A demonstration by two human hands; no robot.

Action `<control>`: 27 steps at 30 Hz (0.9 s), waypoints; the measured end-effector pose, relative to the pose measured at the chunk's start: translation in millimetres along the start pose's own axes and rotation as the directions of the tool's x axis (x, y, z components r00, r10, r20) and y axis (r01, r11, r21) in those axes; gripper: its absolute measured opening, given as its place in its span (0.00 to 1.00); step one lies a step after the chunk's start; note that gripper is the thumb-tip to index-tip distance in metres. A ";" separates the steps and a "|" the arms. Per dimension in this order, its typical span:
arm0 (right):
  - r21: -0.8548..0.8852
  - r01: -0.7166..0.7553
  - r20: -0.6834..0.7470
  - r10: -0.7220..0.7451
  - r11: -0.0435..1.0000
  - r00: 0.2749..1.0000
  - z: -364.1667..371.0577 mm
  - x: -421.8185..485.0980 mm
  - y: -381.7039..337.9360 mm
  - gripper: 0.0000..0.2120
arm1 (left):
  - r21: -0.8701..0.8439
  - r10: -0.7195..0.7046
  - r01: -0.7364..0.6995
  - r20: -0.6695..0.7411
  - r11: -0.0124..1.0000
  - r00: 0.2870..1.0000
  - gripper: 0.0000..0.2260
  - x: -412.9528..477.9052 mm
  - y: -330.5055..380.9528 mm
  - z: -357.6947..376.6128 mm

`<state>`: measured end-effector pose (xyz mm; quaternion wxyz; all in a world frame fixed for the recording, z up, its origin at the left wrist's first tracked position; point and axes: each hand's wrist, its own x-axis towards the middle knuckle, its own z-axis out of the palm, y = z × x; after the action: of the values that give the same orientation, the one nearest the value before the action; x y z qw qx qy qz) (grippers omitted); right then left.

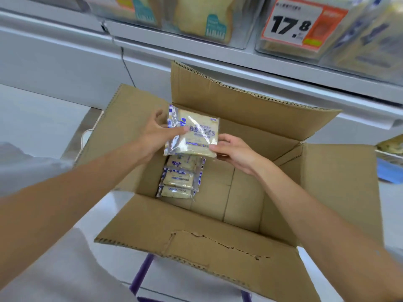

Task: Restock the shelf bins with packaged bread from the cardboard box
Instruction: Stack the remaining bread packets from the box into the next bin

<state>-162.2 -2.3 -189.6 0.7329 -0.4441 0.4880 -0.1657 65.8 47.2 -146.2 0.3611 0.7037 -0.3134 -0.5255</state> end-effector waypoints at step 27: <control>-0.638 -0.328 -0.326 0.142 0.696 0.935 10.7 92.3 111.5 0.26 | 0.118 -0.021 0.011 0.081 0.993 0.996 0.10 2.3 -22.4 -47.3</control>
<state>-131.0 1.8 -331.2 0.4649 -0.5907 0.6562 0.0664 113.5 66.0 -157.3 0.3015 0.7041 -0.3528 -0.5375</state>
